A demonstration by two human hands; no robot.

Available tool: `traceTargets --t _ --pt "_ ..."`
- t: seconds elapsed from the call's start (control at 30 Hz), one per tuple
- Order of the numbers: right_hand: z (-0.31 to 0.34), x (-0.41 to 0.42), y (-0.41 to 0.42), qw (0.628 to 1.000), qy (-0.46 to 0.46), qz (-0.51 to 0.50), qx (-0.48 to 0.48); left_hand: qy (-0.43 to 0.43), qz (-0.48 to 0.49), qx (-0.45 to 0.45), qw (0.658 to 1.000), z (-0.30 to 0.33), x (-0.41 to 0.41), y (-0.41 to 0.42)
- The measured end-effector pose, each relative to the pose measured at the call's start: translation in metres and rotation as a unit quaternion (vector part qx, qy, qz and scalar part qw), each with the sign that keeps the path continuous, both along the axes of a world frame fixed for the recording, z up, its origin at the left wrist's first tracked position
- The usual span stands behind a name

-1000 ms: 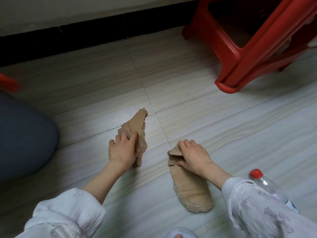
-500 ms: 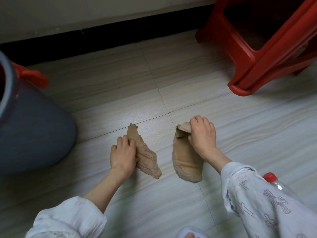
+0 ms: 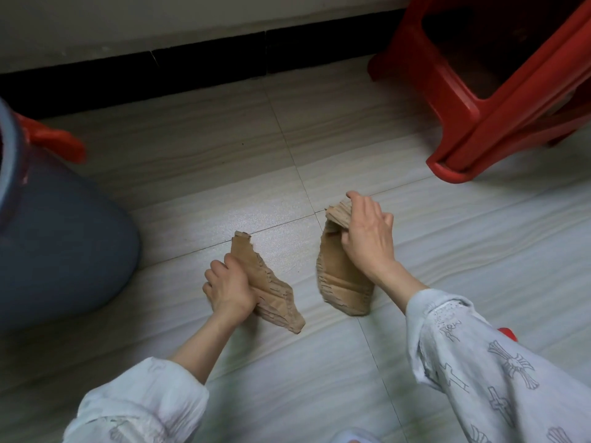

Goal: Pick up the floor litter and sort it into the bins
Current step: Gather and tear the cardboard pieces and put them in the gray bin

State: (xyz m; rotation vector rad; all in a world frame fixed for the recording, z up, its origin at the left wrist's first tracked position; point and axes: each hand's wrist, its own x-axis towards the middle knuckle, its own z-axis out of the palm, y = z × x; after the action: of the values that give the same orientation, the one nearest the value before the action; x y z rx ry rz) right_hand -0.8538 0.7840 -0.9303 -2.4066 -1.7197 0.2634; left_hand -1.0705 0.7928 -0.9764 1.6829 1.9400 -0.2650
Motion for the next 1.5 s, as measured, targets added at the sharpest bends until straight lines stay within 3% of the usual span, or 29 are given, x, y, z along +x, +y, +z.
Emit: traceTargets --t 0.1,0.23,0.43,0.57,0.77,1.0,1.17,1.37,1.43,1.5 --pt "-0.005 0.003 0.000 0.995 0.053 -0.048 -0.069 -0.053 -0.001 0.008 0.999 0.001 0.000 0.002" --pt "-0.014 0.003 -0.007 0.993 0.032 -0.060 -0.095 -0.166 0.034 0.055 0.984 0.006 -0.007 0.007" --pt "-0.024 -0.002 -0.021 0.977 0.077 -0.108 -0.169 -0.292 0.193 0.088 0.933 0.012 -0.022 0.019" --pt "-0.013 -0.002 -0.008 0.962 0.138 -0.131 -0.198 -0.306 0.197 0.090 0.927 0.026 -0.026 0.028" --pt "0.031 -0.020 0.005 0.974 0.159 -0.156 -0.038 -0.285 0.103 0.215 0.928 0.076 -0.024 0.046" --pt "0.125 -0.066 0.044 0.946 0.237 -0.149 0.165 -0.368 0.061 0.361 0.855 0.193 -0.039 0.076" --pt "0.210 -0.120 0.090 0.927 0.247 -0.104 0.262 -0.390 0.143 0.447 0.792 0.270 -0.092 0.095" --pt "0.260 -0.214 0.101 0.859 0.303 -0.103 0.399 -0.421 0.291 0.480 0.712 0.307 -0.186 0.103" --pt "0.258 -0.239 0.097 0.847 0.293 -0.071 0.438 -0.401 0.321 0.476 0.715 0.305 -0.214 0.096" --pt "0.259 -0.244 0.098 0.839 0.272 -0.054 0.468 -0.368 0.331 0.448 0.744 0.294 -0.235 0.091"
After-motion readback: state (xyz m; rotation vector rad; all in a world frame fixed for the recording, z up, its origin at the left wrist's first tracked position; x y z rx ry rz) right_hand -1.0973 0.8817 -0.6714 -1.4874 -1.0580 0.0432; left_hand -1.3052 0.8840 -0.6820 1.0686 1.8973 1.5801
